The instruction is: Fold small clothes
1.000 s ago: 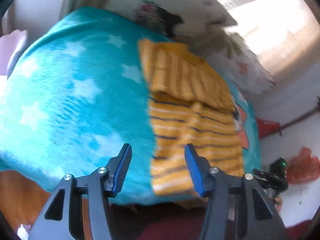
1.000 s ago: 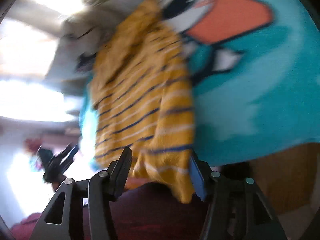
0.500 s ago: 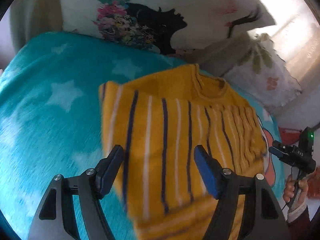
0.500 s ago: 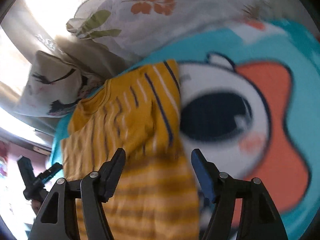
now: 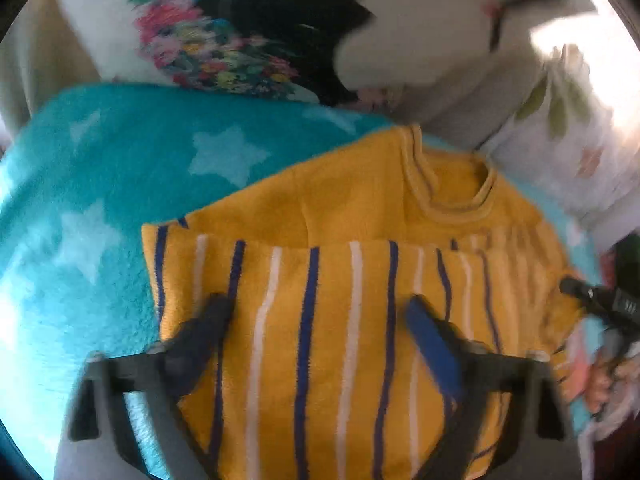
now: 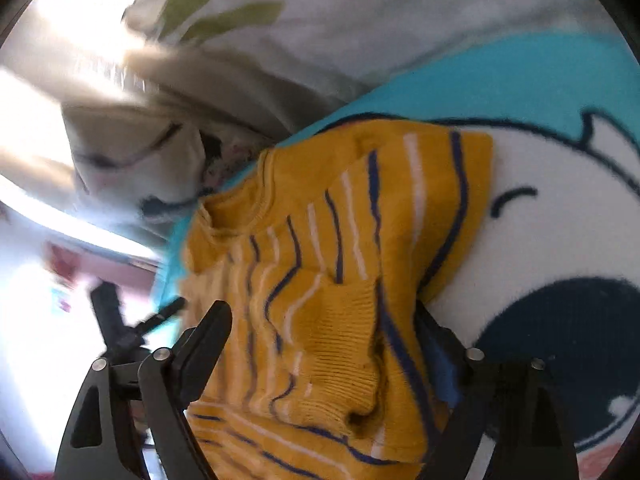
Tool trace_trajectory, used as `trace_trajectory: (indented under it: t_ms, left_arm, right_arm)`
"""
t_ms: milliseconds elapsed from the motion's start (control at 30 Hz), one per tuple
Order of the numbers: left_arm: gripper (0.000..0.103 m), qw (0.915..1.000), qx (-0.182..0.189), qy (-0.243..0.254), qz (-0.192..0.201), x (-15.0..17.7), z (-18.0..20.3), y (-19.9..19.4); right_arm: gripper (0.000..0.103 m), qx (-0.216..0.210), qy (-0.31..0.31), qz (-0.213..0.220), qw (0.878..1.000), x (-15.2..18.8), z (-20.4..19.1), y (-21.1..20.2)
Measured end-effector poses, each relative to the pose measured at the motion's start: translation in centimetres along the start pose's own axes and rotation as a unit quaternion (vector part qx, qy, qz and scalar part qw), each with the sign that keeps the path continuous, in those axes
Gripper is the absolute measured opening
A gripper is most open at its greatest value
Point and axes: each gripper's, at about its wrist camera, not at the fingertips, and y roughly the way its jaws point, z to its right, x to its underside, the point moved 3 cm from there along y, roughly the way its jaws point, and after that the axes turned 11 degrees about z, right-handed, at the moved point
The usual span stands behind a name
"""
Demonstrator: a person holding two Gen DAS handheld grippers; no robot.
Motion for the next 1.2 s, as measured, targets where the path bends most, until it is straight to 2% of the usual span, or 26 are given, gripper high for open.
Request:
trace_trajectory:
  t_ms: [33,67,100,167,267,333,400,467,500,567,600,633,700,733,800,867,967,1033,1067,1100,1133,1167,1200]
  left_arm:
    - [0.042,1.0,0.005,0.004,-0.006,-0.2,0.6,0.0]
    - [0.028,0.9999,0.011,0.004,-0.012,-0.5,1.2,0.0]
    - [0.02,0.9998,0.012,0.008,-0.013,-0.9,1.9,-0.2]
    - [0.014,0.9996,0.02,0.02,-0.008,-1.7,3.6,-0.5]
    - [0.012,0.999,0.035,0.028,-0.004,-2.6,6.0,-0.4]
    - [0.012,0.9987,0.032,0.038,-0.004,-2.9,7.4,0.4]
    - [0.014,0.9987,0.017,0.046,-0.01,-2.6,7.8,1.2]
    - [0.022,0.9991,-0.002,0.042,-0.011,-2.2,7.2,1.8]
    - [0.026,0.9995,0.002,0.03,-0.013,-2.0,6.6,1.6]
    - [0.03,0.9997,0.021,0.001,-0.01,-2.1,5.3,0.5]
    - [0.035,0.9997,0.025,-0.008,0.0,-2.2,4.5,-0.5]
    - [0.04,0.9995,0.024,-0.014,0.016,-2.5,3.5,-1.7]
    - [0.069,0.9979,0.013,-0.039,0.05,-3.0,1.4,-3.5]
    - [0.074,0.9969,0.013,-0.051,0.059,-3.2,0.4,-4.0]
    - [0.081,0.9947,0.017,-0.077,0.067,-3.4,-1.6,-4.6]
    - [0.088,0.9937,0.037,-0.09,0.055,-3.3,-2.9,-3.7]
    - [0.089,0.9957,0.045,-0.077,0.023,-2.6,-3.1,-1.2]
    - [0.089,0.9967,0.051,-0.063,-0.005,-2.3,-2.6,0.7]
    - [0.09,0.9983,0.034,-0.045,-0.011,-2.4,-2.3,1.4]
    - [0.081,0.9992,0.019,-0.026,-0.023,-2.7,-1.9,1.8]
    - [0.068,0.9994,0.004,-0.019,-0.027,-3.0,-1.7,1.9]
    - [0.027,0.9991,0.007,-0.023,-0.035,-3.6,-1.8,1.8]
    - [0.016,0.9983,0.02,-0.038,-0.039,-4.2,-2.0,1.6]
  right_arm:
    - [0.033,0.025,-0.012,-0.004,1.0,-0.1,-0.5,0.5]
    - [0.032,0.037,-0.016,-0.014,0.999,-0.1,-0.5,0.7]
    - [0.031,0.034,-0.009,-0.012,0.999,-0.4,-0.5,0.7]
    - [0.029,0.03,-0.001,0.005,1.0,-0.8,-0.1,-0.8]
    - [0.016,0.034,0.009,0.037,0.999,-1.6,1.3,-4.6]
    - [0.015,0.046,0.02,0.062,0.997,-2.4,2.6,-7.6]
    - [0.016,0.045,0.028,0.065,0.996,-2.6,3.9,-9.4]
    - [0.019,0.086,0.012,0.065,0.994,-2.3,4.9,-10.5]
    - [0.02,0.102,0.005,0.067,0.992,-2.1,5.2,-11.1]
    - [0.041,0.089,0.016,0.073,0.993,-1.8,5.7,-12.3]
    - [0.066,0.08,0.024,0.08,0.993,-1.8,5.9,-12.8]
    - [0.078,0.074,0.026,0.087,0.993,-1.8,5.8,-13.1]
    - [0.079,0.06,0.025,0.091,0.994,-1.8,5.5,-13.0]
    - [0.079,0.055,0.026,0.085,0.994,-1.7,5.1,-11.8]
    - [0.08,0.043,0.025,0.064,0.997,-1.8,4.8,-9.9]
    - [0.08,0.041,0.018,0.047,0.998,-1.9,4.7,-7.8]
    - [0.08,0.034,0.031,0.02,0.999,-2.1,5.2,-4.2]
    - [0.085,0.024,0.031,0.037,0.999,-2.7,5.2,-3.1]
    - [0.085,0.023,0.034,0.036,0.999,-3.0,5.0,-2.6]
    - [0.081,0.018,0.033,0.031,0.999,-3.3,4.7,-2.0]
    - [0.051,0.013,0.031,0.024,0.999,-3.4,4.4,-1.6]
    - [0.03,0.011,0.032,0.007,0.999,-3.5,4.1,-0.8]
    - [0.019,0.016,0.032,-0.01,0.999,-3.4,3.9,-0.1]
